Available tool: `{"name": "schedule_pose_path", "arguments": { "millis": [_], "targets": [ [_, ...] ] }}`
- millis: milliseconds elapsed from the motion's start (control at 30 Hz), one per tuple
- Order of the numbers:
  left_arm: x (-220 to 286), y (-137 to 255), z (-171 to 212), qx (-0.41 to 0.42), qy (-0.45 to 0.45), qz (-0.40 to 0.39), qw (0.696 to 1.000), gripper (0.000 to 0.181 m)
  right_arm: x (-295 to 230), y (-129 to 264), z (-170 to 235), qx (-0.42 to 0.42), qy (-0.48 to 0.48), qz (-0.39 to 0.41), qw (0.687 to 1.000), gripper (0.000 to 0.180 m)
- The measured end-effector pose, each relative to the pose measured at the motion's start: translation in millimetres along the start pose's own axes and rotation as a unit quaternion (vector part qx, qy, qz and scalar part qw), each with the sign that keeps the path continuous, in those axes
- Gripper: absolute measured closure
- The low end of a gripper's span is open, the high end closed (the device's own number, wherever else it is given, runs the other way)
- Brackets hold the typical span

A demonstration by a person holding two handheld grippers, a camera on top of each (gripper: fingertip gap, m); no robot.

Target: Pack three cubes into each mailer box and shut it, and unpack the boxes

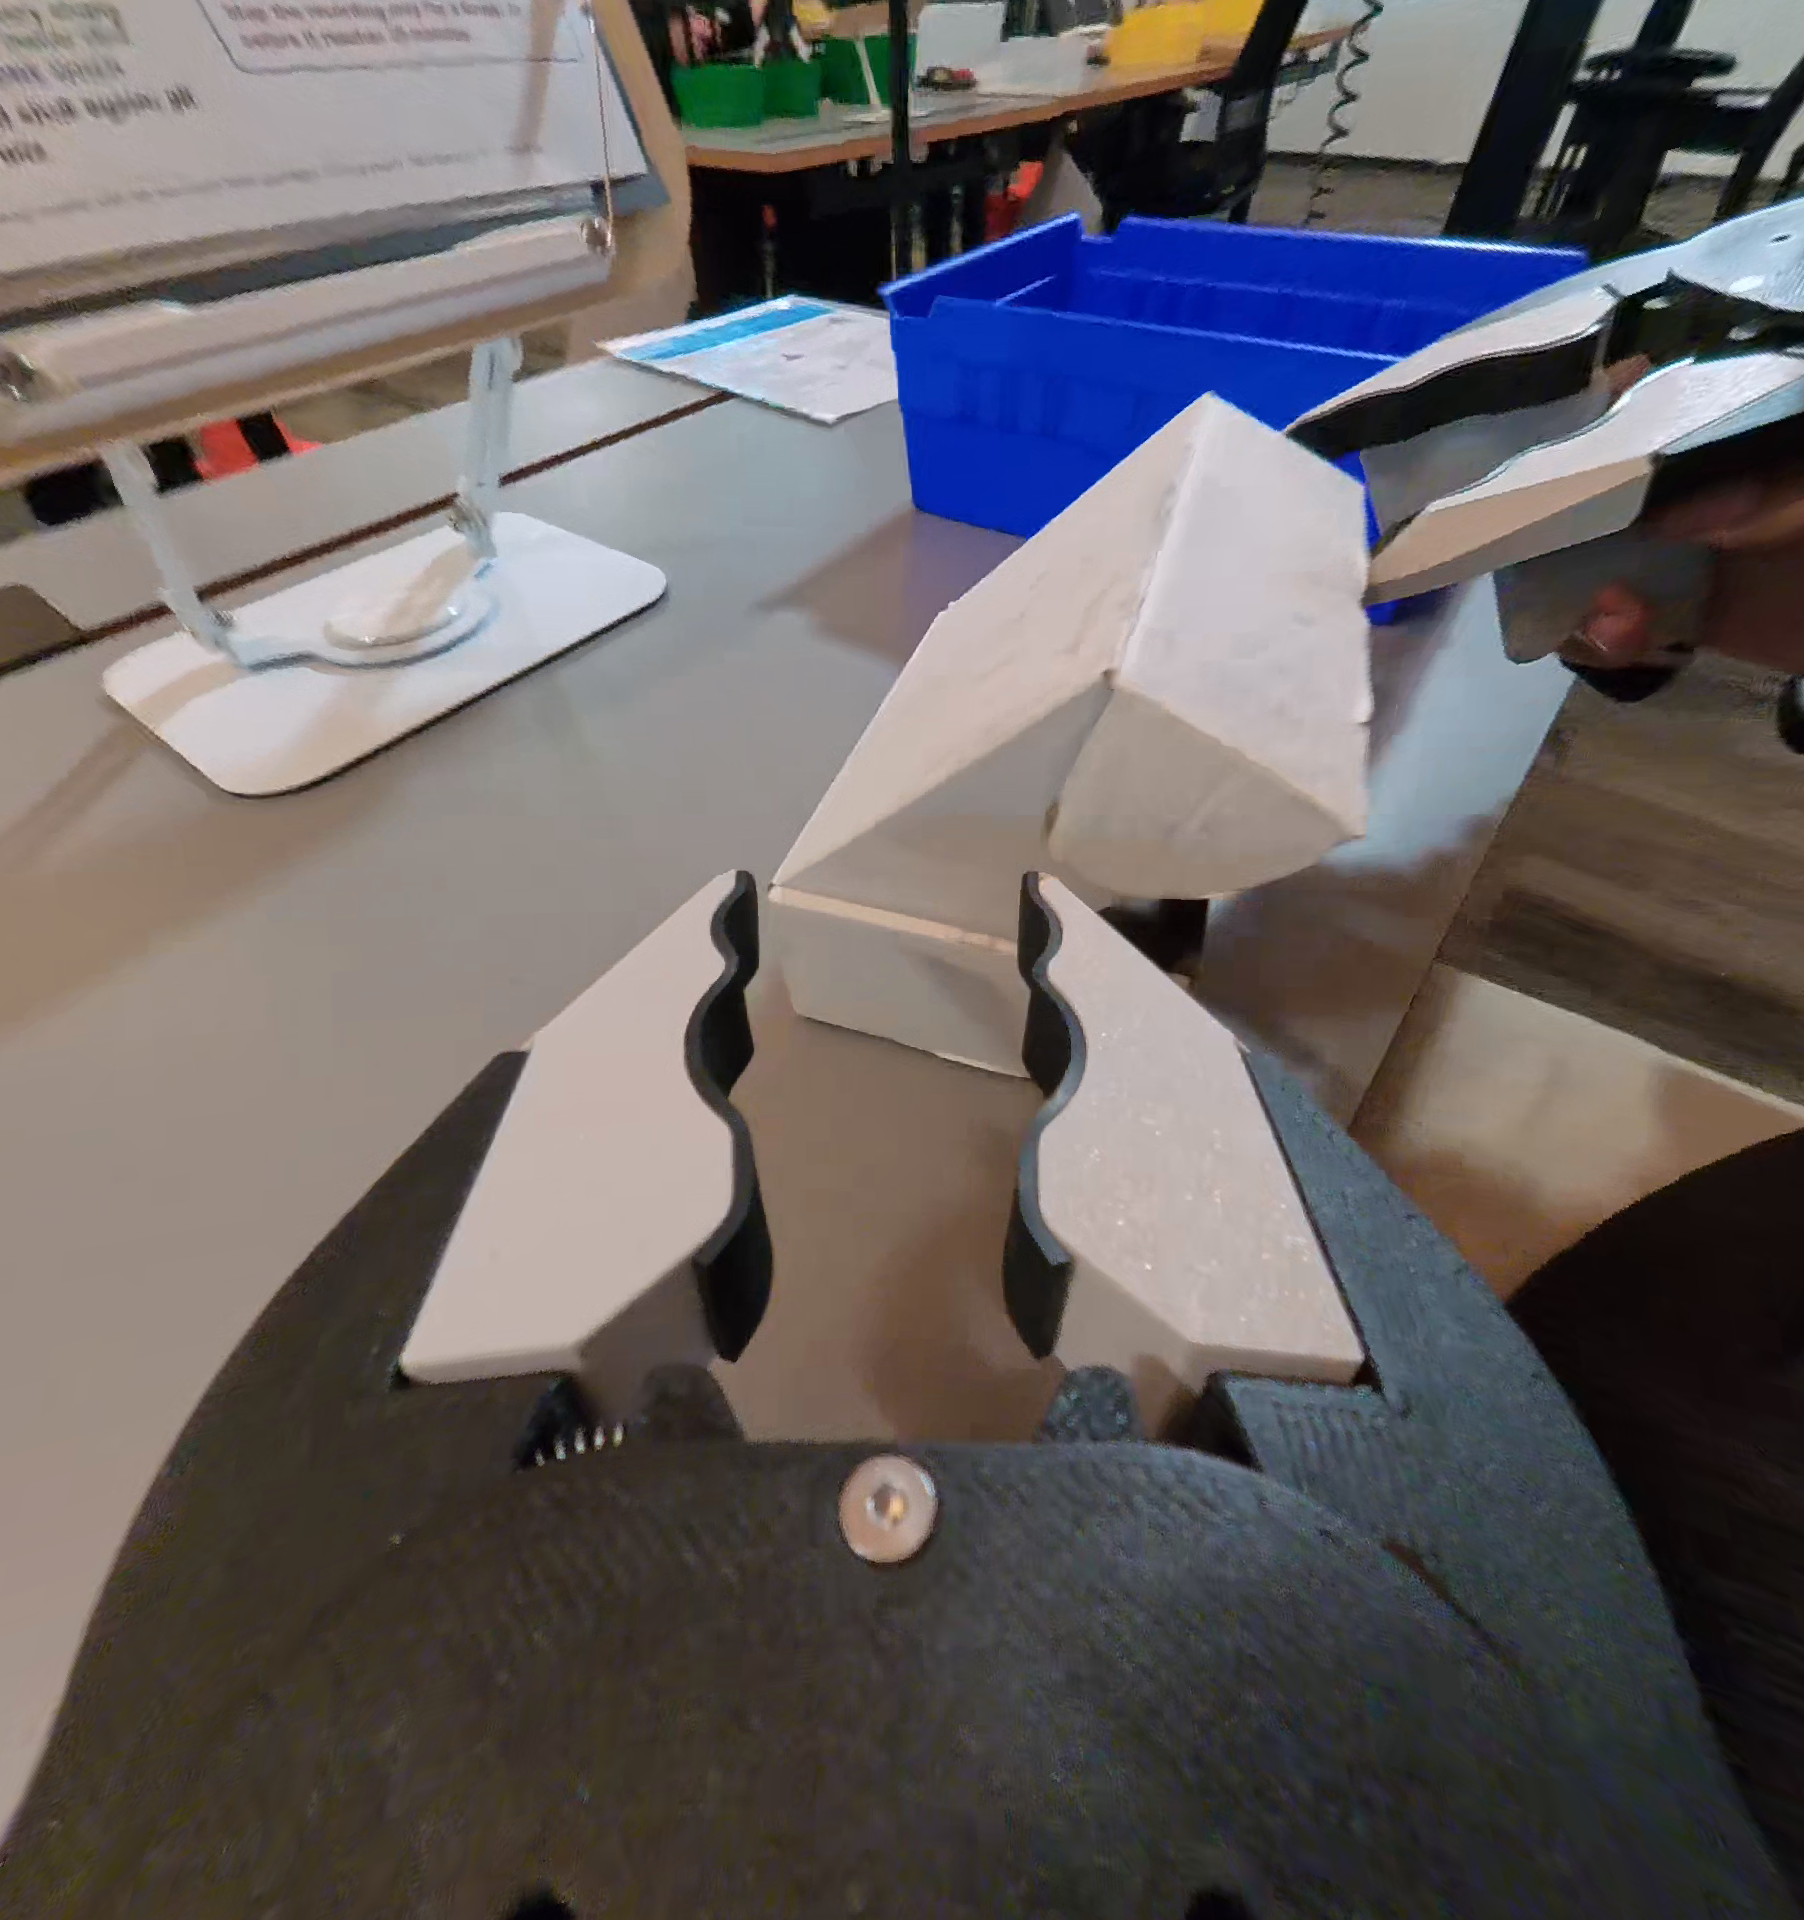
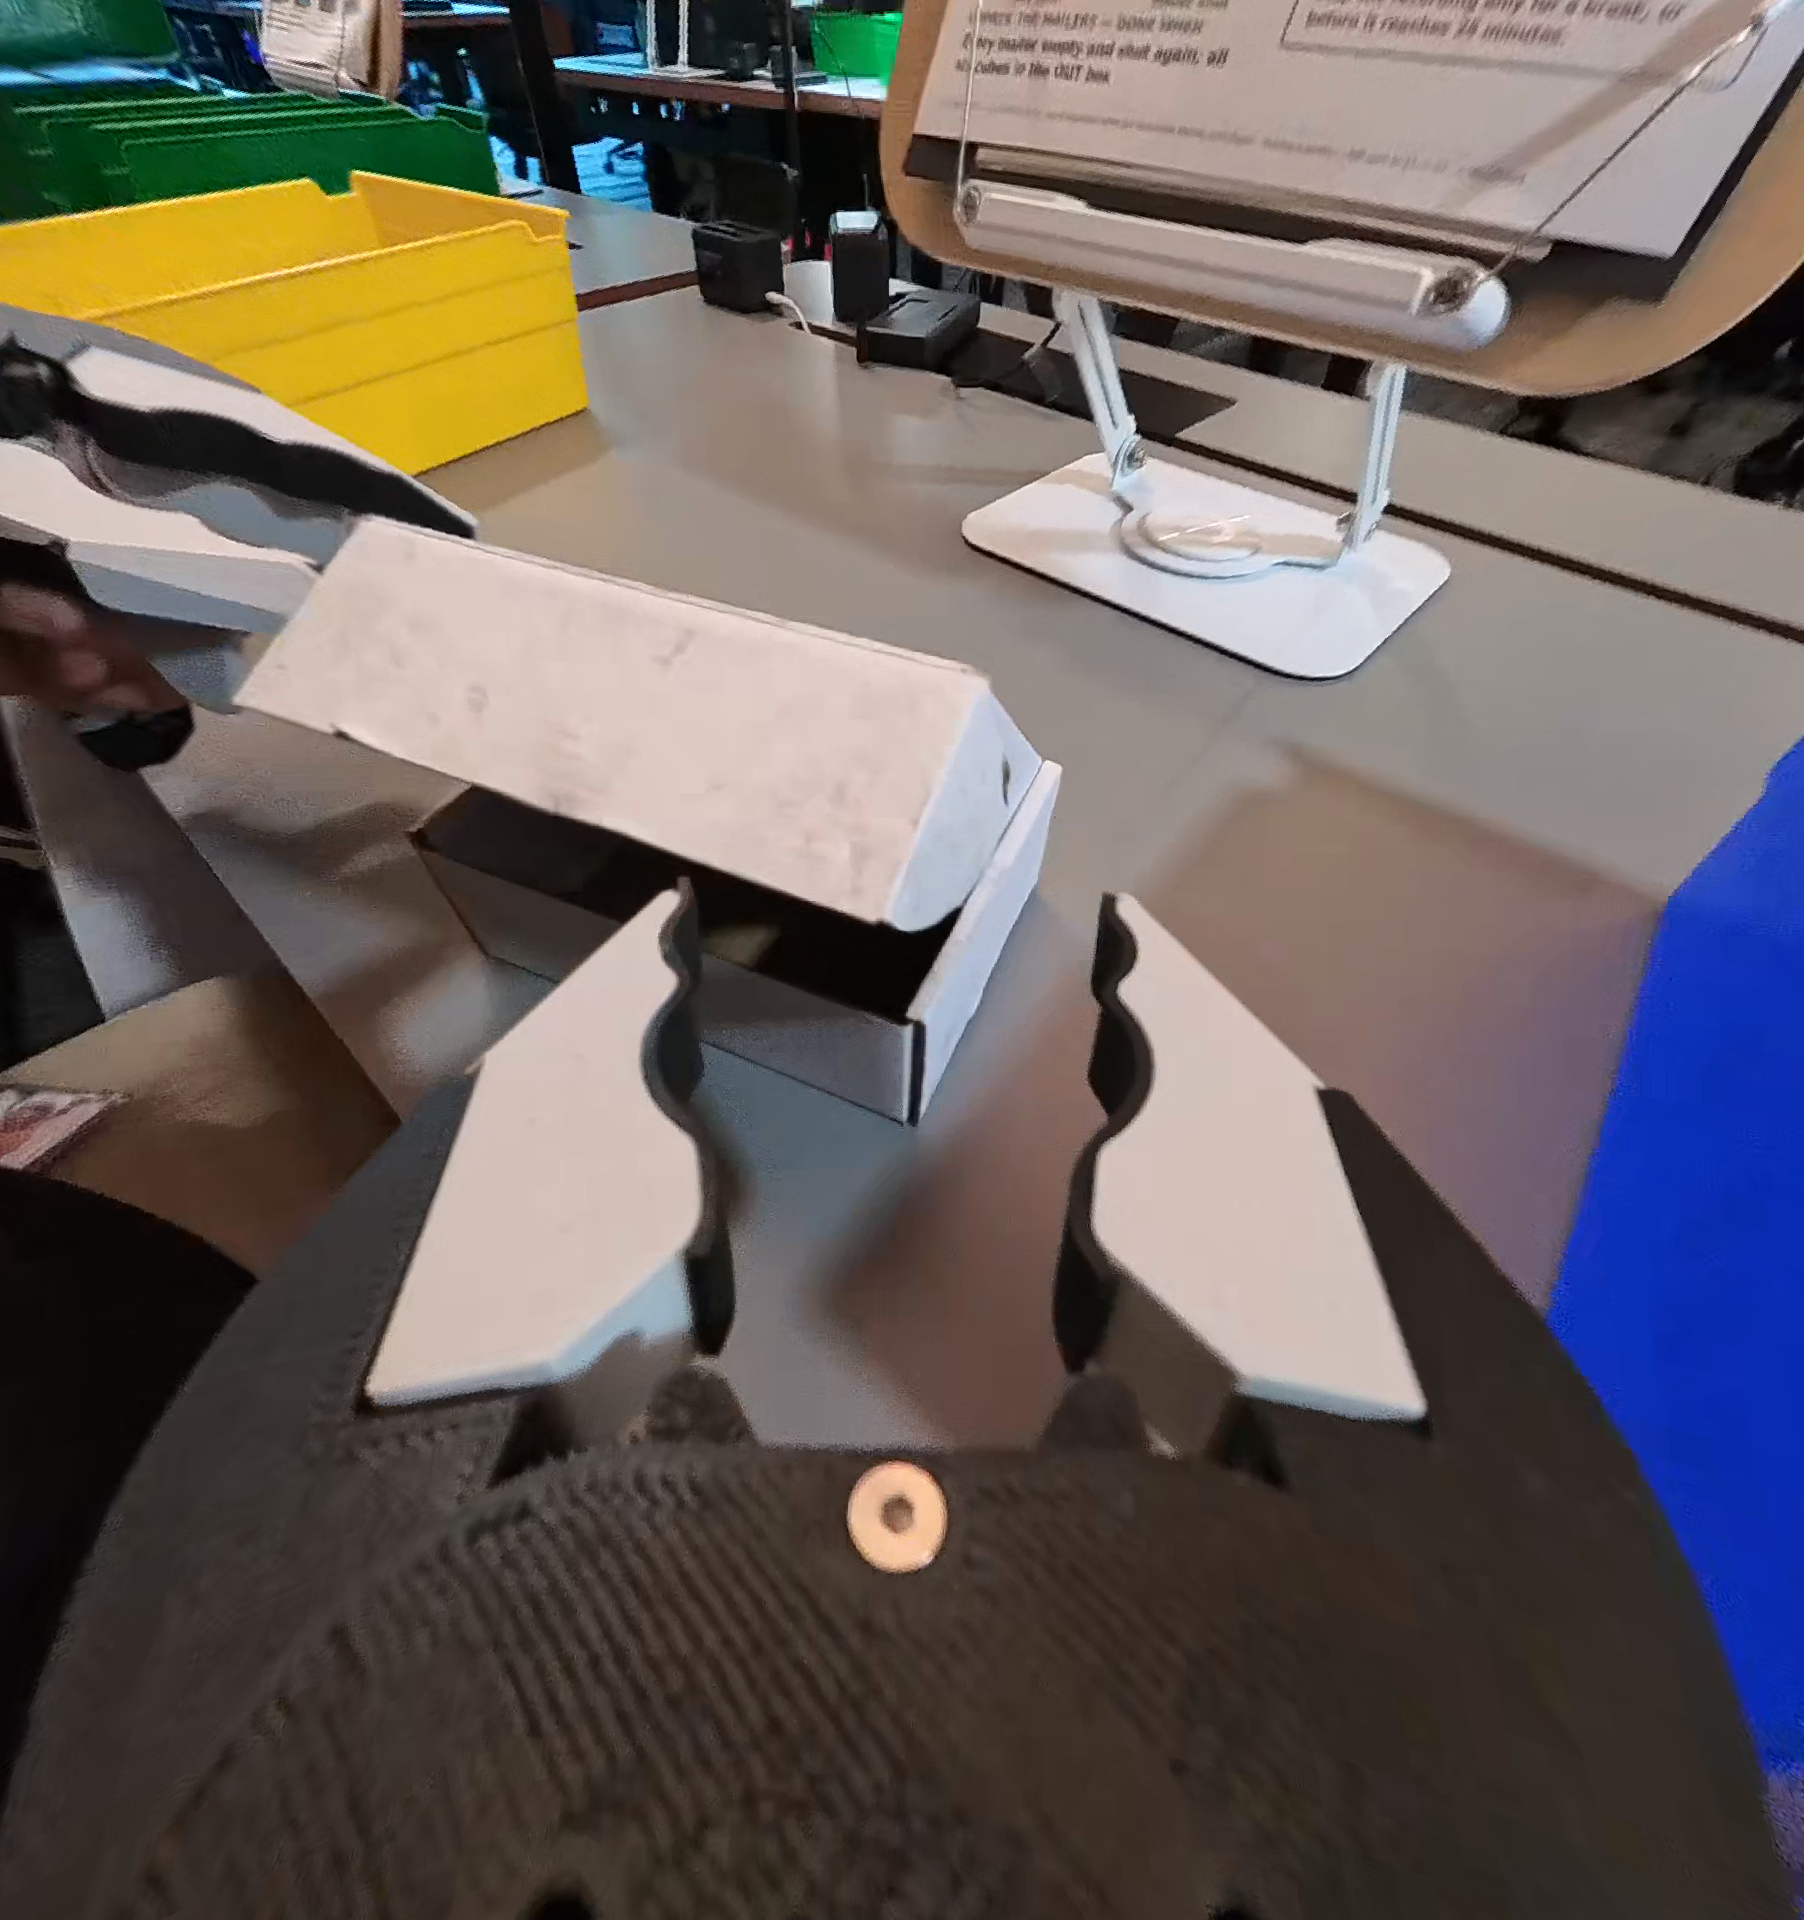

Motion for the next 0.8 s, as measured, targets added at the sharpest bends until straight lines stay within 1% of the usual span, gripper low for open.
{"name": "schedule_pose_path", "arguments": {
  "millis": [100,167,267,333,400,500,633,700,800],
  "targets": [
    [15,12,-6,0.023,-0.006,0.015,1.000,0.132,-7,6,-5,0.015,0.022,0.007,1.000,0.110],
    [29,15,-4,0.023,-0.007,0.031,0.999,0.129,-10,8,-5,0.014,0.036,0.006,0.999,0.117],
    [45,11,4,0.005,-0.009,0.040,0.999,0.124,-11,6,-4,0.009,0.043,-0.002,0.999,0.122],
    [52,7,4,0.008,-0.013,0.042,0.999,0.123,-10,4,-2,0.010,0.037,-0.012,0.999,0.122],
    [54,5,4,0.013,-0.017,0.036,0.999,0.122,-9,3,-1,0.010,0.031,-0.017,0.999,0.122],
    [53,8,-1,0.037,-0.008,0.029,0.999,0.122,-10,4,-4,0.019,0.044,-0.011,0.999,0.127],
    [50,13,-10,0.071,0.033,0.043,0.996,0.121,-14,2,-8,0.017,0.090,0.004,0.996,0.142],
    [49,12,-8,0.068,0.033,0.041,0.996,0.119,-15,-1,-6,0.001,0.112,0.015,0.994,0.142],
    [50,10,-7,0.067,0.017,0.026,0.997,0.121,-18,-5,-3,-0.020,0.133,0.019,0.991,0.135]
  ]
}}
Point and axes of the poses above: each gripper's, where its closed fingertips meet, y back along the fingers, z out of its underside, x = y × z across the jaws, the point moved 6 cm from there along y, back along the fingers, and after that the axes turned 15 degrees about -z, right-handed, at the moved point
